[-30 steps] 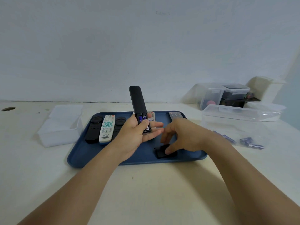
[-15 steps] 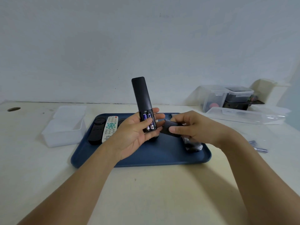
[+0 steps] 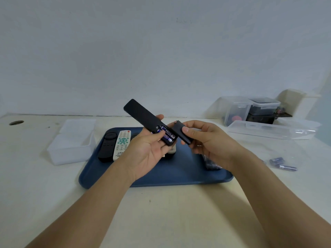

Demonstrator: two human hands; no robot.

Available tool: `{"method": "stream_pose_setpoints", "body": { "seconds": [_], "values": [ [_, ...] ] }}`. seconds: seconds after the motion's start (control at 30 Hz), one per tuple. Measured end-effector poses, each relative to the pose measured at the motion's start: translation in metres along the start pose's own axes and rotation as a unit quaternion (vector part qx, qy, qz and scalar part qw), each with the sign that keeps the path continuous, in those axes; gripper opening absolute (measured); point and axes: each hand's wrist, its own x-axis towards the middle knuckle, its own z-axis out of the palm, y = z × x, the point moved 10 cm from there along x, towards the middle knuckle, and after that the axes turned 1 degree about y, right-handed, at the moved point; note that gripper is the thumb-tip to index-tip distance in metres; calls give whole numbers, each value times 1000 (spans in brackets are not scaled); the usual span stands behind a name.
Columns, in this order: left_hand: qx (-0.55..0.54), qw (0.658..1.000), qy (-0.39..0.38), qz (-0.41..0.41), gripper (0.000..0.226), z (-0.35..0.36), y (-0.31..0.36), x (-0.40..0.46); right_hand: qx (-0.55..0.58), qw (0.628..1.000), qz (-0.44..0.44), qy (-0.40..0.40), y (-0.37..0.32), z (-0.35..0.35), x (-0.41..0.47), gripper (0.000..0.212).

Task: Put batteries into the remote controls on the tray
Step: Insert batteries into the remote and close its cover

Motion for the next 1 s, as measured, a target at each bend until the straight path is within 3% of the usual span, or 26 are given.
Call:
{"method": "stream_pose_setpoints", "body": {
  "seconds": [0.1,0.5,0.77,1.0],
  "values": [
    [-23,1000,14,-1,29,-3,1,1,19,1000,5,-1,1,-2,1,18],
    [62,997,29,21,37,0,3,-3,29,999,-11,13,4,6,2,19],
    [49,999,10,17,39,3,6,-5,51,997,-46,23,-4,-6,3,22],
    [68,997,4,23,40,7,7,-7,-25,993,-104,49,-17,-14,2,31]
  ]
}}
